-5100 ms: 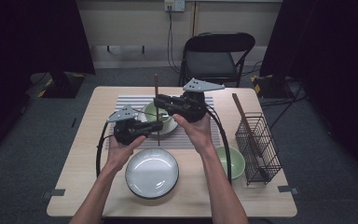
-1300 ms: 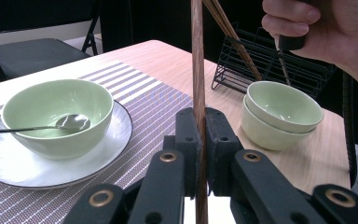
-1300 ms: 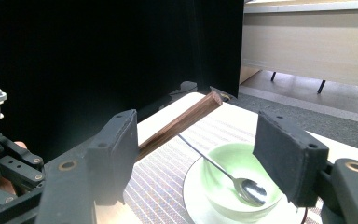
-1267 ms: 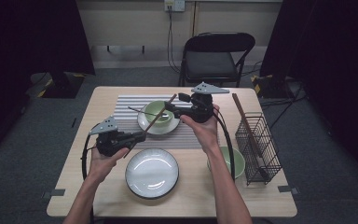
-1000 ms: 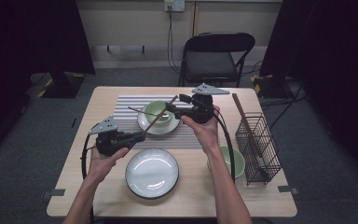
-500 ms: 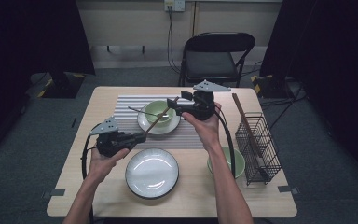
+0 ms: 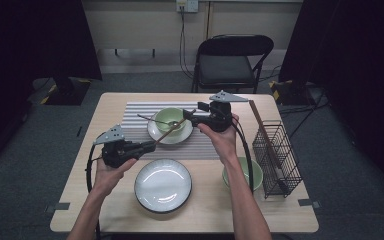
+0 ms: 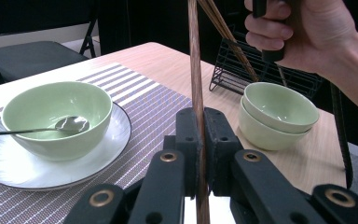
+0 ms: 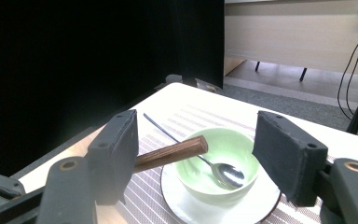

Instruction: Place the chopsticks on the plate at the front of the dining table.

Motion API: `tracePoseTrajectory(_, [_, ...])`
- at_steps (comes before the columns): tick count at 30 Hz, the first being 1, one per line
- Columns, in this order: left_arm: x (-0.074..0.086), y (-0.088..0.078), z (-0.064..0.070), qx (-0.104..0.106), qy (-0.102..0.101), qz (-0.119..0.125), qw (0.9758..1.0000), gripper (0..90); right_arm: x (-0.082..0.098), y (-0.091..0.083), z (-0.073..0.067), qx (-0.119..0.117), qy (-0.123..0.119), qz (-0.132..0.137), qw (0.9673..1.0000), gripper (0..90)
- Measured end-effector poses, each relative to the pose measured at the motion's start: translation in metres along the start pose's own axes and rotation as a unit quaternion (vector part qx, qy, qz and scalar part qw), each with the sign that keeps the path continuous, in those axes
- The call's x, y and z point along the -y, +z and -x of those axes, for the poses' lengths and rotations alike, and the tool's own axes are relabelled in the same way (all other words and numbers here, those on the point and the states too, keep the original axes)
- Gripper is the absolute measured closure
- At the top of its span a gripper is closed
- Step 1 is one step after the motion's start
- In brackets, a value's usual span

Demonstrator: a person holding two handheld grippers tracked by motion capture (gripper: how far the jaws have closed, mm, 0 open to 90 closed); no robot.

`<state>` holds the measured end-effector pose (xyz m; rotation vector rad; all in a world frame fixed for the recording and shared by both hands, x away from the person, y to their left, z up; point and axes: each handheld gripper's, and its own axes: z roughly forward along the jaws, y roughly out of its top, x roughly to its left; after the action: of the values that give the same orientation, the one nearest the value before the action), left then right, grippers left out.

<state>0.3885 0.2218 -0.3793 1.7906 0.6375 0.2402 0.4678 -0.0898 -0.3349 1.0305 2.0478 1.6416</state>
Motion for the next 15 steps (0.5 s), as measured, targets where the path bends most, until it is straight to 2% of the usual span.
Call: tracePoseTrajectory(15, [0.0005, -0.0001, 0.0001, 0.004, 0.001, 0.003, 1.0000, 85.6, 0.0072, 0.0011, 0.0045, 0.005, 0.000, -0.009, 1.0000, 31.1])
